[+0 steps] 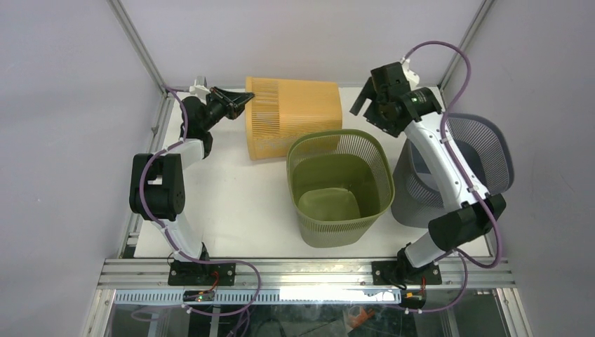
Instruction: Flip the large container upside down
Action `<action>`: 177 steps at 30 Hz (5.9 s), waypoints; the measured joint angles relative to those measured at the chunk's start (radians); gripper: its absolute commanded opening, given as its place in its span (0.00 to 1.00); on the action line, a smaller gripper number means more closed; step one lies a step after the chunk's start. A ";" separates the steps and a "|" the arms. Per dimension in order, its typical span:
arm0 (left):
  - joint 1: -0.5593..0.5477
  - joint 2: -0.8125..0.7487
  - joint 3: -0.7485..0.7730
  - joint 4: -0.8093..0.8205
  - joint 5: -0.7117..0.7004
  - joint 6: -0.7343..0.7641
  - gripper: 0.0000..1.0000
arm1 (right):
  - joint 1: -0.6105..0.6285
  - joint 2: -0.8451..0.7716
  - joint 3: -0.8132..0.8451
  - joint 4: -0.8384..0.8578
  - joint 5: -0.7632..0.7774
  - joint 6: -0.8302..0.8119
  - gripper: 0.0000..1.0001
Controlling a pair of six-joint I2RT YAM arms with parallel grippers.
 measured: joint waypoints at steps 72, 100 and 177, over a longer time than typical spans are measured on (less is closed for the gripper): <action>-0.149 0.274 0.448 -0.374 -0.015 0.211 0.12 | -0.042 0.139 0.217 0.392 -0.470 -0.138 1.00; -0.143 0.249 0.506 -0.898 -0.045 0.705 0.99 | 0.060 0.248 0.392 0.344 -0.431 -0.215 1.00; -0.366 0.154 1.032 -1.268 -0.167 0.965 0.99 | 0.100 -0.355 -0.014 -0.208 -0.278 -0.410 0.82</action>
